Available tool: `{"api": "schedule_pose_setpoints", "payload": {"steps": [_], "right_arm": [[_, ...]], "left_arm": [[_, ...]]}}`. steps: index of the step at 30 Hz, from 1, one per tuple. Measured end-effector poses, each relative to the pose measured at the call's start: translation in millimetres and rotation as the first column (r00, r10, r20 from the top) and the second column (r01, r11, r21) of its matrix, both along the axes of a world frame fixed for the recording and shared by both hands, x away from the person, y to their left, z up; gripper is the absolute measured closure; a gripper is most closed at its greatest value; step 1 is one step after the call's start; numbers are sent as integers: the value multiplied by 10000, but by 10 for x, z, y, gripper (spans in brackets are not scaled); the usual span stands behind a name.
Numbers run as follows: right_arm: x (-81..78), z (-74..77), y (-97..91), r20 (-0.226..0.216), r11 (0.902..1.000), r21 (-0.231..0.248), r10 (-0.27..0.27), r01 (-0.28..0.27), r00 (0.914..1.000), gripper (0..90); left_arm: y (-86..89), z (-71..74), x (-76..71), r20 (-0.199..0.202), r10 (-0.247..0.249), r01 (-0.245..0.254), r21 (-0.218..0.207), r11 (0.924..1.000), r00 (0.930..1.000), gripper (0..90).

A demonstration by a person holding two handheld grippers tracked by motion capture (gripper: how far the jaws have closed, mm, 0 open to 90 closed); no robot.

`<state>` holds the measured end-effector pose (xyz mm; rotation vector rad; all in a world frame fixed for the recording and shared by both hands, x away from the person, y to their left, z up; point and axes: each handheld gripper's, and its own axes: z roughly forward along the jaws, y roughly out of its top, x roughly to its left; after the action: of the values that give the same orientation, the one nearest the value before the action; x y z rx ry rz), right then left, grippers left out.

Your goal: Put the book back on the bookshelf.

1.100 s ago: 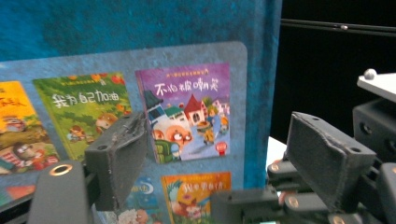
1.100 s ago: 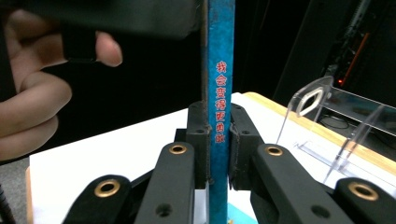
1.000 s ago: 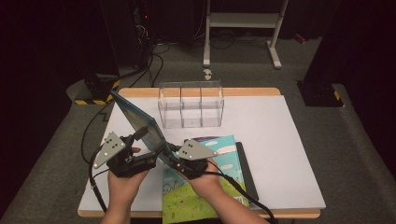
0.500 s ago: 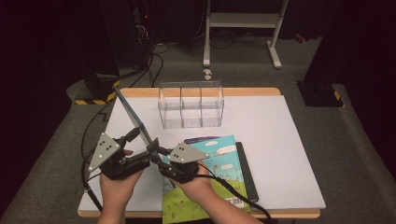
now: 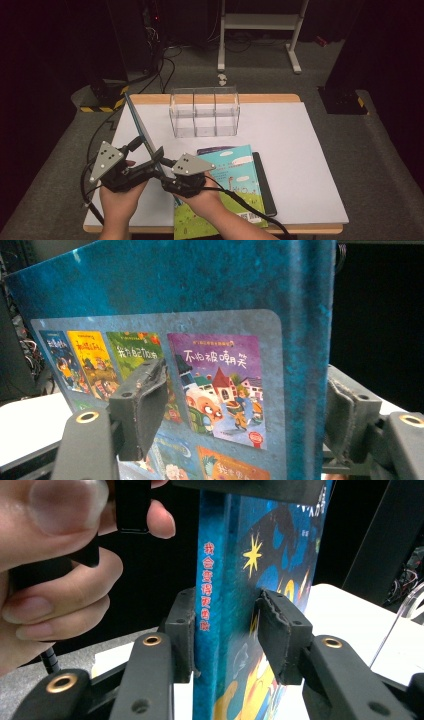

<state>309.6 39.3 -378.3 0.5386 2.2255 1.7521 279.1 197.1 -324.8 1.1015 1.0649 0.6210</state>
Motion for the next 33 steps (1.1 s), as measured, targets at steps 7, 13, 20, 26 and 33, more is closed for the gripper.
{"api": "schedule_pose_setpoints", "payload": {"steps": [7, 13, 20, 26, 33], "right_arm": [[-11, -23, -26, -213, 9997, -103, 224, -226, 9995, 568], [-42, -27, -50, -222, 9994, -104, 334, -336, 9992, 562], [-81, -7, -164, -277, 9987, -176, 481, -486, 9985, 541], [-63, 38, -464, -227, 9996, -286, -33, 26, 9997, 533], [44, 120, -855, -312, 9964, -39, -846, 845, 9959, 533]], "left_arm": [[48, 15, -13, 128, -6, 6, -25, 10000, 9999, 339], [97, 23, -28, 184, 18, -19, 53, 10000, 9998, 365], [242, 53, -49, 226, 181, -181, -18, 9998, 9996, 410], [345, 68, -71, 316, 553, -557, 124, 9984, 9980, 473], [431, 110, -67, 509, 1276, -1300, 460, 9904, 9905, 593]]}}
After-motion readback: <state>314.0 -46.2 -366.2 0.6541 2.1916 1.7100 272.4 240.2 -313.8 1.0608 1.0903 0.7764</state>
